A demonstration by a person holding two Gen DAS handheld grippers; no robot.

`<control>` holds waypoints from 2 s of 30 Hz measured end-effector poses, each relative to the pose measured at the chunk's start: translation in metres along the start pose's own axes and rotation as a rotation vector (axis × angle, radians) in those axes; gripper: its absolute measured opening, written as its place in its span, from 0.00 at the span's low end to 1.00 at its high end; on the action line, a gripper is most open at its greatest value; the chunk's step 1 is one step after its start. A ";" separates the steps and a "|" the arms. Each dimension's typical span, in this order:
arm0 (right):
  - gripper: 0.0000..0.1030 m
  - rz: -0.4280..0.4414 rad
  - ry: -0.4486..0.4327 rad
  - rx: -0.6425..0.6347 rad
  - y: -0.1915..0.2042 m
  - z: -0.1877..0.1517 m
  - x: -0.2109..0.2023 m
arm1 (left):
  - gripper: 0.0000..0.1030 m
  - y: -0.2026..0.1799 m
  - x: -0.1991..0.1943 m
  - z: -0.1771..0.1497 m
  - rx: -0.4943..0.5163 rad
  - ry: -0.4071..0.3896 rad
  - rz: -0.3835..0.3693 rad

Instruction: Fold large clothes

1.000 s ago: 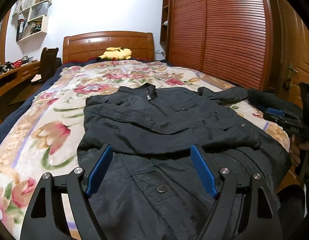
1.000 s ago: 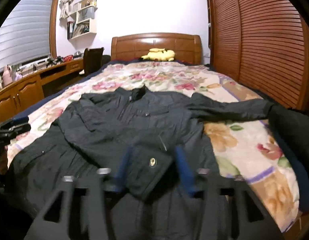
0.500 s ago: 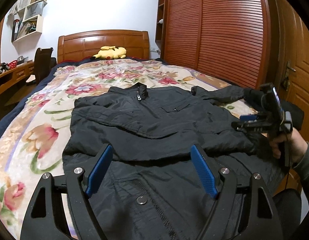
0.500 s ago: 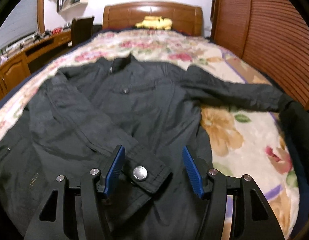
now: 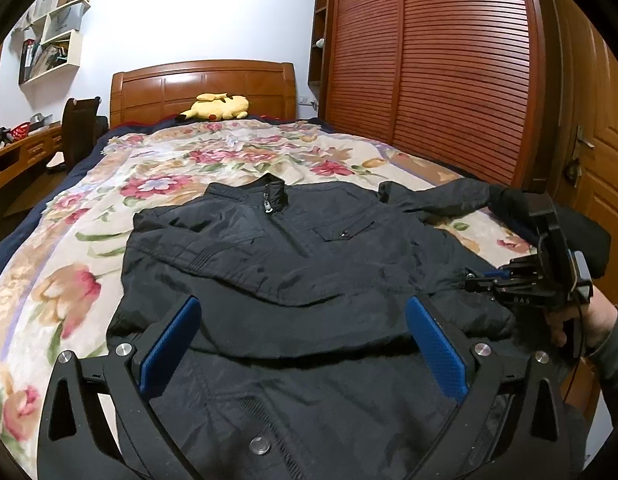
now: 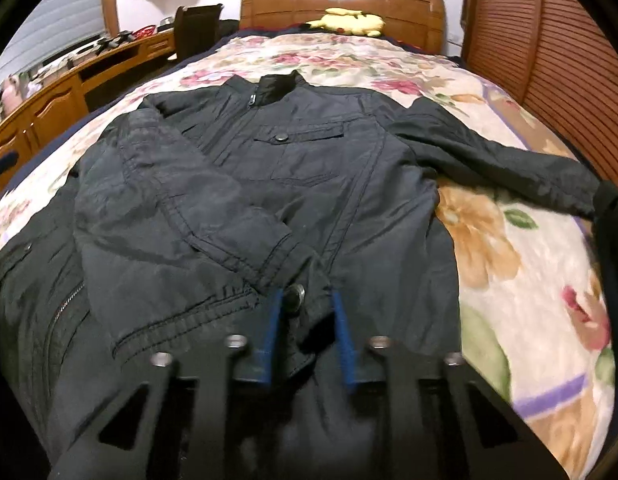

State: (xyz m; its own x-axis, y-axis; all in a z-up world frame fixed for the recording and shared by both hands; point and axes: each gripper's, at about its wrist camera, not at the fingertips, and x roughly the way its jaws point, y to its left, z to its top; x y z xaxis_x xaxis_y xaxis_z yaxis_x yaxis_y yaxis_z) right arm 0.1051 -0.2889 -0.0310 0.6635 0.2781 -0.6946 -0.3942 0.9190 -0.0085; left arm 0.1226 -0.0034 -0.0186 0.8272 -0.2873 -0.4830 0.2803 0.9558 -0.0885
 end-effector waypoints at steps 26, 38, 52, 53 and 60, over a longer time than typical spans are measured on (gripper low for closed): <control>0.62 -0.129 -0.220 0.111 -0.077 0.040 -0.026 | 0.99 -0.005 0.033 0.001 0.049 0.029 0.031; 0.62 -0.229 -0.125 0.272 -0.137 0.067 0.047 | 0.99 -0.009 0.043 -0.006 0.083 0.051 0.034; 0.67 -0.210 -0.112 0.522 -0.202 0.083 0.096 | 0.99 -0.006 0.050 -0.011 0.076 0.086 0.016; 0.68 -0.208 -0.118 0.543 -0.203 0.082 0.094 | 0.99 -0.005 0.051 -0.011 0.077 0.087 0.016; 0.67 -0.242 -0.067 0.614 -0.219 0.082 0.109 | 0.99 -0.006 0.052 -0.011 0.079 0.099 0.012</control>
State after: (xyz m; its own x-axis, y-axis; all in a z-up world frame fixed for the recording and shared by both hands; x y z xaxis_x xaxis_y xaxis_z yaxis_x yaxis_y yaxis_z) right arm 0.3163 -0.4368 -0.0460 0.7337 0.0421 -0.6782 0.1920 0.9445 0.2664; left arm 0.1585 -0.0235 -0.0529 0.7799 -0.2648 -0.5672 0.3118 0.9500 -0.0148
